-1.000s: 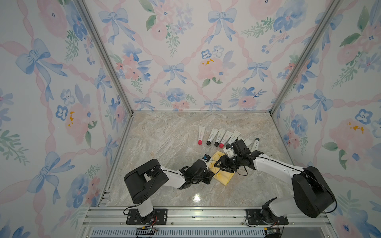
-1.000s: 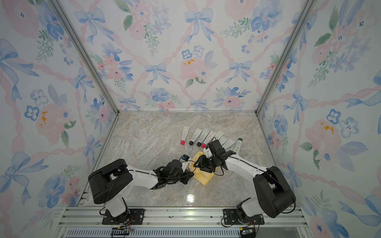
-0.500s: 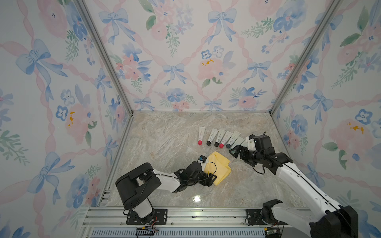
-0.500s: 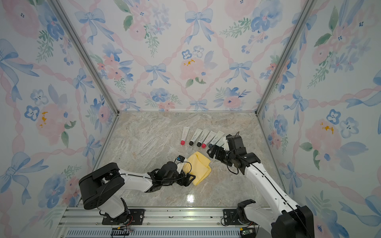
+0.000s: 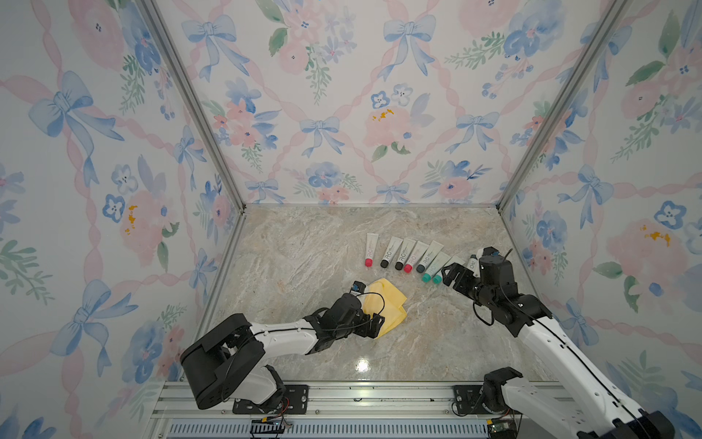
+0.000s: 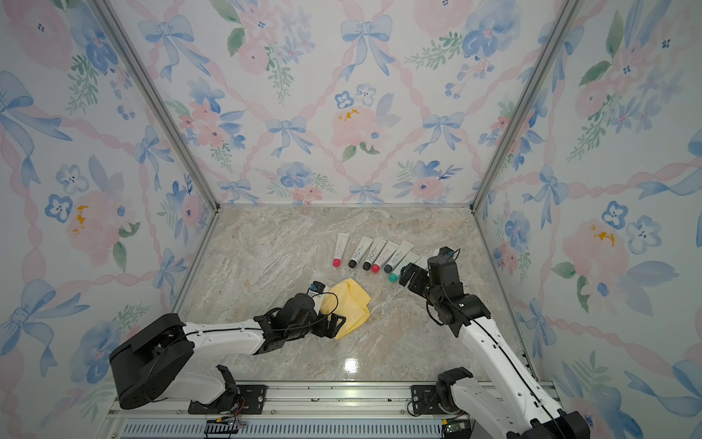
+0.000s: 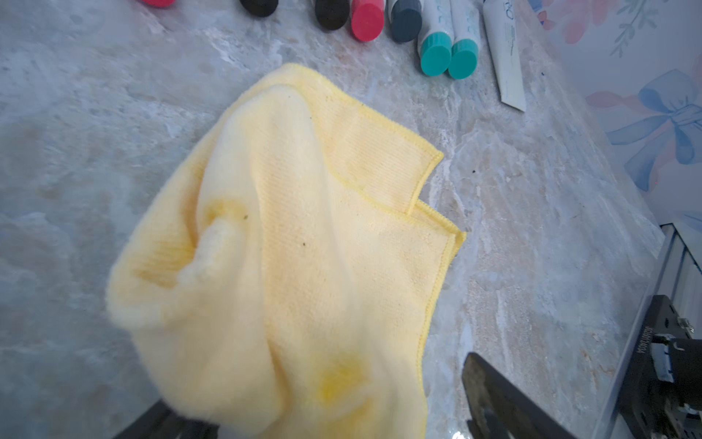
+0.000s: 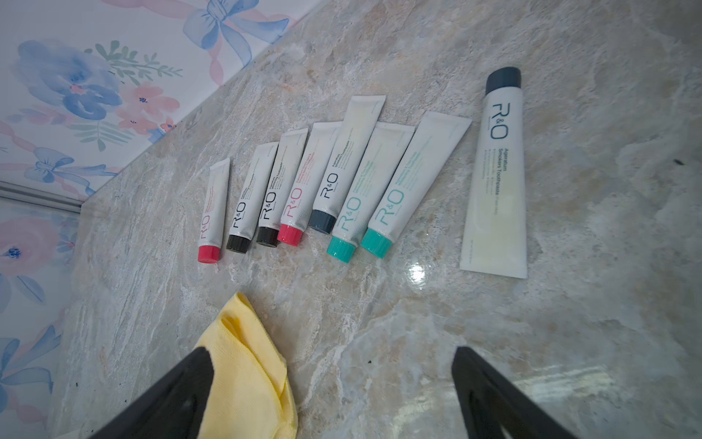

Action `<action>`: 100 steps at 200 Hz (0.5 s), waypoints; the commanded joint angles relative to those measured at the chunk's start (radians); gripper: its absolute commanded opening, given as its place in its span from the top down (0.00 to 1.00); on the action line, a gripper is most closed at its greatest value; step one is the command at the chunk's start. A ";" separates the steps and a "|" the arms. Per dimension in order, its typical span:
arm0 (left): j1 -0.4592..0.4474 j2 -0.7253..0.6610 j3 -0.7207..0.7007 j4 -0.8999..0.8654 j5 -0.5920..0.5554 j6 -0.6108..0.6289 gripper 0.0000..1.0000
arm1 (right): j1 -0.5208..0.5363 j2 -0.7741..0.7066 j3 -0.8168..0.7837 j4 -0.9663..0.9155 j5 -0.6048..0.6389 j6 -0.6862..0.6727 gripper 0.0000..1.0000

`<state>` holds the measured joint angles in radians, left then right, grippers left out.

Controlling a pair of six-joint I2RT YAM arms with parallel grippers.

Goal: Wipe the surface of the toothpaste tube
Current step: Place the cleaning item at the center of the board.

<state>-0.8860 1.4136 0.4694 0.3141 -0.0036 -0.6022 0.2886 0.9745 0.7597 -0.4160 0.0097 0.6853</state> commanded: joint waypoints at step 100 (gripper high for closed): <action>0.023 -0.008 -0.025 -0.044 -0.001 0.025 0.07 | 0.265 0.745 0.244 0.225 -0.620 0.061 0.01</action>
<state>-0.8757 1.4345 0.4667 0.2882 -0.0029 -0.5945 0.5049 1.6573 0.9867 -0.2794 -0.5083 0.6731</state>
